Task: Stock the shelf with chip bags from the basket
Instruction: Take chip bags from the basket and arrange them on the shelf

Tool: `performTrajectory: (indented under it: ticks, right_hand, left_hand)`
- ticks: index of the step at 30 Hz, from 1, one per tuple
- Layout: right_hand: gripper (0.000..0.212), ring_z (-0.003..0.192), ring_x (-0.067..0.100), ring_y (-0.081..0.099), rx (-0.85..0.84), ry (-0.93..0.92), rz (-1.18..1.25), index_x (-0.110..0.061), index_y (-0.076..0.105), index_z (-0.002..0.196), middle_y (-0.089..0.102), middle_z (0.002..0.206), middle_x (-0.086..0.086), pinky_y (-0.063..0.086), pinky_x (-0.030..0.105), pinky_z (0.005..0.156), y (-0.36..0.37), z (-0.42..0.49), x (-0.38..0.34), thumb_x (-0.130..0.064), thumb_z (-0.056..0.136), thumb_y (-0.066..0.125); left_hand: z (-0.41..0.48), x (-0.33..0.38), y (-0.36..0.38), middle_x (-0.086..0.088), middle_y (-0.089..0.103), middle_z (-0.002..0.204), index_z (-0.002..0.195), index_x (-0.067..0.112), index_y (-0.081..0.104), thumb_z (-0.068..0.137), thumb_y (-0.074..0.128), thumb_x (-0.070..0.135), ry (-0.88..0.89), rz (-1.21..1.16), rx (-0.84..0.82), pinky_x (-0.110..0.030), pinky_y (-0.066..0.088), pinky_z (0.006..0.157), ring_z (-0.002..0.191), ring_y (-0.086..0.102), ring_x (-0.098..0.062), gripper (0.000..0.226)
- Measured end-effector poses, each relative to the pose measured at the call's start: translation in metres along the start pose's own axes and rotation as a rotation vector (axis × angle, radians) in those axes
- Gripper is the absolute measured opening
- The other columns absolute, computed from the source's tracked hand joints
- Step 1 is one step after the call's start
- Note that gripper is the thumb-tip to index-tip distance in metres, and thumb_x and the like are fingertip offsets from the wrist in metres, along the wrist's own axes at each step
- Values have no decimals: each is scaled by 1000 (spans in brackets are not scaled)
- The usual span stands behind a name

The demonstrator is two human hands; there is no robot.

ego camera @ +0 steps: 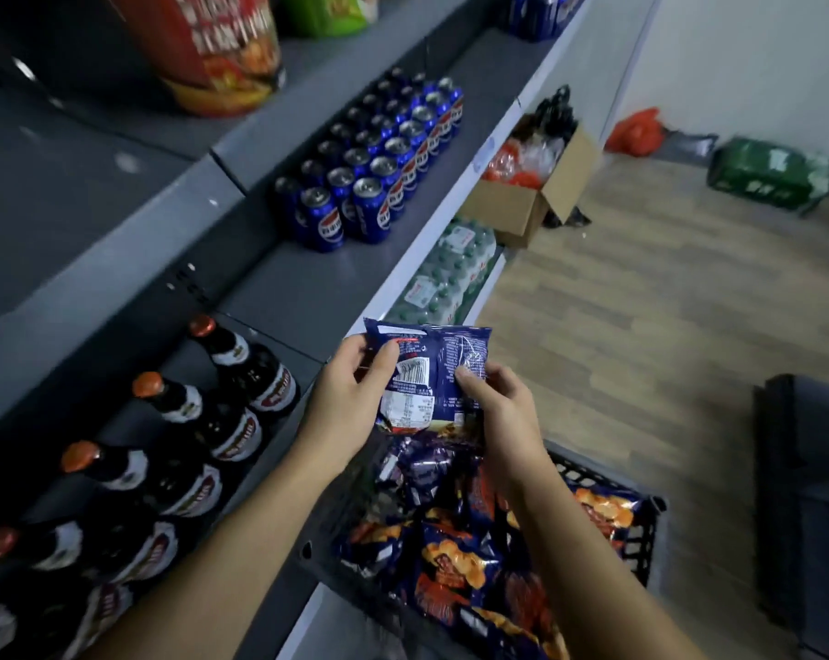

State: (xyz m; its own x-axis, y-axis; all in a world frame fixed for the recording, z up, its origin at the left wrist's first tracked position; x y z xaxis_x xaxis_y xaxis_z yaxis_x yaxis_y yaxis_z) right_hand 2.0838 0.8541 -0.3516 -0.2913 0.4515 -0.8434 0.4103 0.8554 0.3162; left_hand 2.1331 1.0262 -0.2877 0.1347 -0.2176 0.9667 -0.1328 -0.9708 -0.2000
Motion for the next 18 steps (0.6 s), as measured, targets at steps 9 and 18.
performTrajectory:
  ticks: [9,18]
  right_hand:
    - [27,89,33,75,-223,-219,3,-8,65,115,76,106,15,60,54,81,82,-52,-121,-16,90,73]
    - [19,91,35,72,-492,-224,13,-17,65,110,75,105,13,56,58,85,202,-107,-166,-20,92,70]
  left_hand:
    - [-50,122,-62,6,74,111,116,24,64,78,82,37,145,-67,113,-44,54,97,106,69,-14,44]
    - [-107,191,-170,-3,75,108,116,16,63,87,74,12,275,-128,408,-31,59,82,97,73,-18,31]
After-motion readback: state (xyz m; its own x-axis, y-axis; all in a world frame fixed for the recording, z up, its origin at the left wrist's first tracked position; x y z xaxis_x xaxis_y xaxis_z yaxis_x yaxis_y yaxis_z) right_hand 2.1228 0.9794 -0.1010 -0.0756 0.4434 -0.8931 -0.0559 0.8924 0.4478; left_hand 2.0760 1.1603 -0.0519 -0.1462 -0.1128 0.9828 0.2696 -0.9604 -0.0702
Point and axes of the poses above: each hand's wrist, its own z-axis towards the middle knuckle, its own y-axis out of the palm, x = y × z, the point moved 9 cm from there along z, towards the middle knuckle
